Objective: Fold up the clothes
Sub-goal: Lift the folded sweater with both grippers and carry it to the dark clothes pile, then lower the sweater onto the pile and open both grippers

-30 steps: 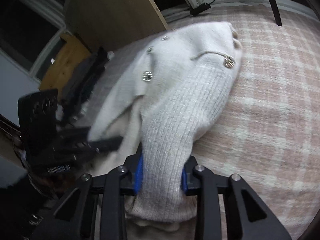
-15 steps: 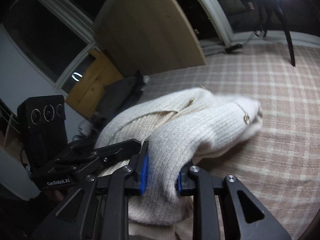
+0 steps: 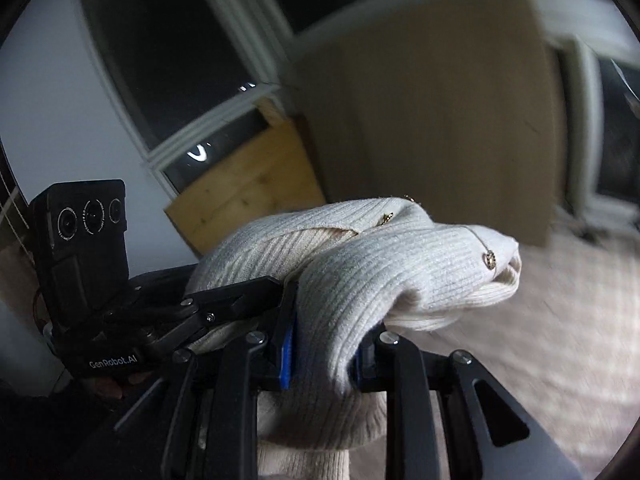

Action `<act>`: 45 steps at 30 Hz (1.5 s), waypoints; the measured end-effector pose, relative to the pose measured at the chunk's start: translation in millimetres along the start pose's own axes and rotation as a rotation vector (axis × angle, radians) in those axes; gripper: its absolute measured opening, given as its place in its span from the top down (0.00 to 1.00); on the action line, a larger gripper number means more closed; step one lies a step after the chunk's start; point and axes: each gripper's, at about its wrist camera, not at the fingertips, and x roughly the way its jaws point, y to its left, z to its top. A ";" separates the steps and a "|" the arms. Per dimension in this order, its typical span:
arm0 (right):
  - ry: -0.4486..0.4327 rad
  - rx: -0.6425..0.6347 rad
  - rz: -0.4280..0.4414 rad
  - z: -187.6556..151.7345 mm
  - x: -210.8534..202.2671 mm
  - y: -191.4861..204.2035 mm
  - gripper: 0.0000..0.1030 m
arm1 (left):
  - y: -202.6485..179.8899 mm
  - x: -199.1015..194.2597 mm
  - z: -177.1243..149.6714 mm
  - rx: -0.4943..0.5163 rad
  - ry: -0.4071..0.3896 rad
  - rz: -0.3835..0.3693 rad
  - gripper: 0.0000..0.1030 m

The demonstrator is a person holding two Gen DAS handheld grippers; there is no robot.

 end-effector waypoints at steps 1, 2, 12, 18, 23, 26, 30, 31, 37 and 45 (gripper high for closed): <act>-0.010 -0.017 0.001 9.4 12.0 14.9 0.79 | 16.8 -11.9 7.5 0.009 -0.014 0.019 0.79; -0.019 -0.033 0.002 18.7 24.1 29.6 0.79 | 35.6 -10.8 1.6 0.005 0.015 0.059 0.79; 0.262 0.073 -0.173 -21.1 194.9 30.4 0.74 | 224.1 6.3 -63.1 -0.032 0.318 0.471 0.66; 0.208 0.198 -0.175 -38.2 152.1 6.2 0.70 | 253.5 -29.0 -85.2 -0.184 0.230 0.364 0.64; 0.128 0.098 -0.131 13.5 141.0 29.0 0.69 | 244.9 -28.9 -40.1 -0.110 0.145 0.328 0.64; 0.094 0.050 -0.165 37.0 154.5 38.8 0.69 | 243.4 -19.6 -14.5 -0.082 0.115 0.293 0.63; 0.114 0.007 -0.231 64.8 202.5 26.3 0.69 | 258.0 15.3 9.3 -0.082 0.127 0.281 0.62; 0.125 0.016 -0.246 67.0 213.8 18.7 0.69 | 264.3 29.1 13.4 -0.090 0.143 0.280 0.62; 0.244 0.118 -0.282 68.1 291.3 -29.8 0.69 | 288.1 59.9 11.0 -0.123 0.195 0.253 0.60; 0.244 0.063 -0.265 77.1 262.2 -14.7 0.69 | 304.0 63.5 4.6 -0.128 0.205 0.264 0.64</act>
